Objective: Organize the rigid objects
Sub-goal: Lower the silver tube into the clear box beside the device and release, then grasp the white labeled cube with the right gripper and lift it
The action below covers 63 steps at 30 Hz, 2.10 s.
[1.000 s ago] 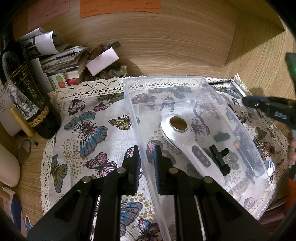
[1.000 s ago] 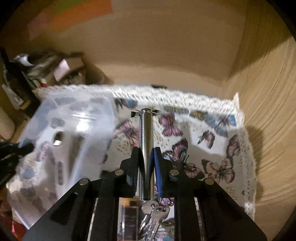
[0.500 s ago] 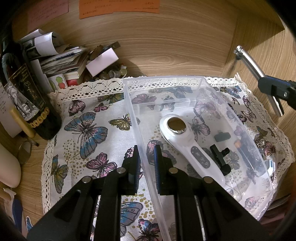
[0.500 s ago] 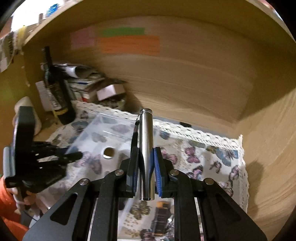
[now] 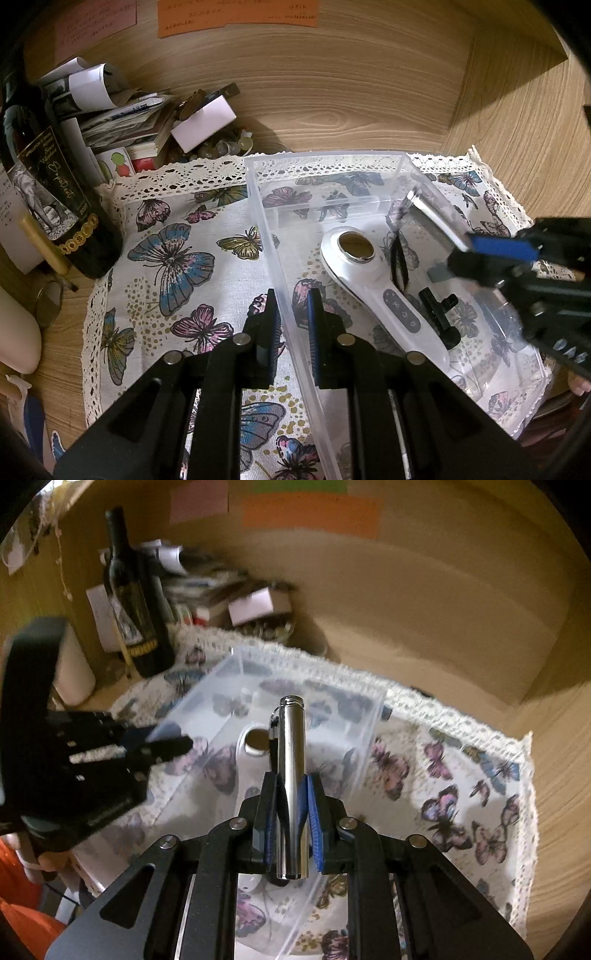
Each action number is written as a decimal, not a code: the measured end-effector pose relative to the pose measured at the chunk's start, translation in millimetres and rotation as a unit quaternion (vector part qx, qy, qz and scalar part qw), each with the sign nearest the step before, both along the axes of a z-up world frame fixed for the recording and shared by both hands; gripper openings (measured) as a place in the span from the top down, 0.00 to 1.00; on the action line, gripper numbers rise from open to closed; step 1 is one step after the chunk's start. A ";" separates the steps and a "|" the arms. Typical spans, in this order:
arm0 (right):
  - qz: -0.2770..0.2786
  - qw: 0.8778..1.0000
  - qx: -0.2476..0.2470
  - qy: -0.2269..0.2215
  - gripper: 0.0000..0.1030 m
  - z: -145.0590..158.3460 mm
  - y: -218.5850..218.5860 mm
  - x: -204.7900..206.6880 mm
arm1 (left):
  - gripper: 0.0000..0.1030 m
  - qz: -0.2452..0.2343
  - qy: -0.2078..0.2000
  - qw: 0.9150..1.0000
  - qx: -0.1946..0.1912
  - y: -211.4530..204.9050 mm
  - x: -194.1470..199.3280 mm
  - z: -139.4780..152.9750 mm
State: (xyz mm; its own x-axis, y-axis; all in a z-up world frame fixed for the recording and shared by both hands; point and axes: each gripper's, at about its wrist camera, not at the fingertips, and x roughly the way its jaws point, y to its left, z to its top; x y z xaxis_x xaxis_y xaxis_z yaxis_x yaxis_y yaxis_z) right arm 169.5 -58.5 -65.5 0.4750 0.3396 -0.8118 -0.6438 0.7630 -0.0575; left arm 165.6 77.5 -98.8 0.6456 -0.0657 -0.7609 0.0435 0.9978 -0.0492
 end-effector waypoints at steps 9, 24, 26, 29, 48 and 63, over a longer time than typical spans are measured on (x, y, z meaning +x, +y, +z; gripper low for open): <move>-0.006 1.000 -0.010 0.026 0.86 -14.6 4.6 8.6 | 0.88 -0.001 0.000 1.000 0.002 -0.6 0.0 0.1; -0.034 0.999 0.020 -0.013 0.78 13.3 -20.2 2.3 | 0.88 -0.001 0.000 1.000 0.005 -1.8 1.2 -0.2; -0.046 0.998 0.026 -0.020 0.75 19.4 -29.0 1.0 | 0.88 -0.002 0.000 1.000 0.005 -2.0 1.1 -0.2; -0.067 0.997 0.031 -0.035 0.71 28.9 -43.4 -1.7 | 0.88 -0.002 -0.001 1.000 0.006 -2.2 0.8 -0.2; -0.220 0.975 0.036 0.019 0.55 -13.7 -141.9 -45.9 | 0.87 -0.005 -0.002 1.000 0.009 -3.0 -0.2 -0.1; -0.238 0.968 0.064 0.053 0.60 -37.3 -153.2 -58.5 | 0.87 -0.004 -0.001 1.000 0.007 -4.2 -1.3 -0.6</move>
State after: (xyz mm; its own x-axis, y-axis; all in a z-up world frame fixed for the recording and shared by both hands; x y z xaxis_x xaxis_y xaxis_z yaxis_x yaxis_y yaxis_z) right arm 111.0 -211.6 -102.8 0.5196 0.2038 -0.8298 -0.2143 0.9712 0.1043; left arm 164.2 73.3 -99.3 0.6467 -0.0599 -0.7604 0.0519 0.9981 -0.0345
